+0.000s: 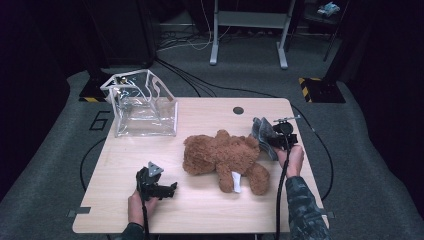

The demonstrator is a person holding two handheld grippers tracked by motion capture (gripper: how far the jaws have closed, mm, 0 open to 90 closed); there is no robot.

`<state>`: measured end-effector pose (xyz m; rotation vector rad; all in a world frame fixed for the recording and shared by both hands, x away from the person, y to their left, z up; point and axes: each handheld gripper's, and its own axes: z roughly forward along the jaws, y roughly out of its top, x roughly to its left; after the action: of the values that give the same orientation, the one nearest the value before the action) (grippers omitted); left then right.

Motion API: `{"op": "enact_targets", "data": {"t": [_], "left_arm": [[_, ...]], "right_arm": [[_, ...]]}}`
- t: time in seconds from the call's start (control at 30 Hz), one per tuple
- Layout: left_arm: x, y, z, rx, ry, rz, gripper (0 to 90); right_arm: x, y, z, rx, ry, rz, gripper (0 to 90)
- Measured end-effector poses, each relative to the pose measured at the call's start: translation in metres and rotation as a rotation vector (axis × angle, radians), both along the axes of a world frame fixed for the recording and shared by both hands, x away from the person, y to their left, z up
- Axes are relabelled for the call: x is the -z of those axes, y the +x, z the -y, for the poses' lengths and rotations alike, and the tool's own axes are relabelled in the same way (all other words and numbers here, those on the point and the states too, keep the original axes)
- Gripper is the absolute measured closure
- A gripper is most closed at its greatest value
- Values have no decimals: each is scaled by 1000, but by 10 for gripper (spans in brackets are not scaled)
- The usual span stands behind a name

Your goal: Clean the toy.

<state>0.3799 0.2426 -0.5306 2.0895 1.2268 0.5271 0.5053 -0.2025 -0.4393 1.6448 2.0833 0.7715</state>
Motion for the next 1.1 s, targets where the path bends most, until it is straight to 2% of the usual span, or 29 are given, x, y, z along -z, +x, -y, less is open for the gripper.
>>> {"op": "enact_targets", "data": {"t": [0.1, 0.2, 0.3, 0.43, 0.67, 0.77, 1.0, 1.1], "left_arm": [[0, 0, 0, -1, -1, 0, 0], [0, 0, 0, 1, -1, 1, 0], [0, 0, 0, 1, -1, 2, 0], [0, 0, 0, 1, -1, 1, 0], [0, 0, 0, 0, -2, 2, 0], [0, 0, 0, 0, -3, 1, 0], [0, 0, 0, 0, -3, 0, 0], [0, 0, 0, 0, -3, 0, 0]], "right_arm": [[-14, -6, -10, -64, 23, 41, 767], [-20, -8, -23, -121, 30, 45, 768], [-17, -6, -31, -166, 51, 25, 768], [-8, -3, -39, -207, 30, 0, 769], [0, 3, -41, -174, -14, -30, 769], [7, 8, -41, -141, -29, -40, 769], [15, 12, -30, -76, -43, -60, 769], [18, 14, -22, -31, -60, -82, 769]]}}
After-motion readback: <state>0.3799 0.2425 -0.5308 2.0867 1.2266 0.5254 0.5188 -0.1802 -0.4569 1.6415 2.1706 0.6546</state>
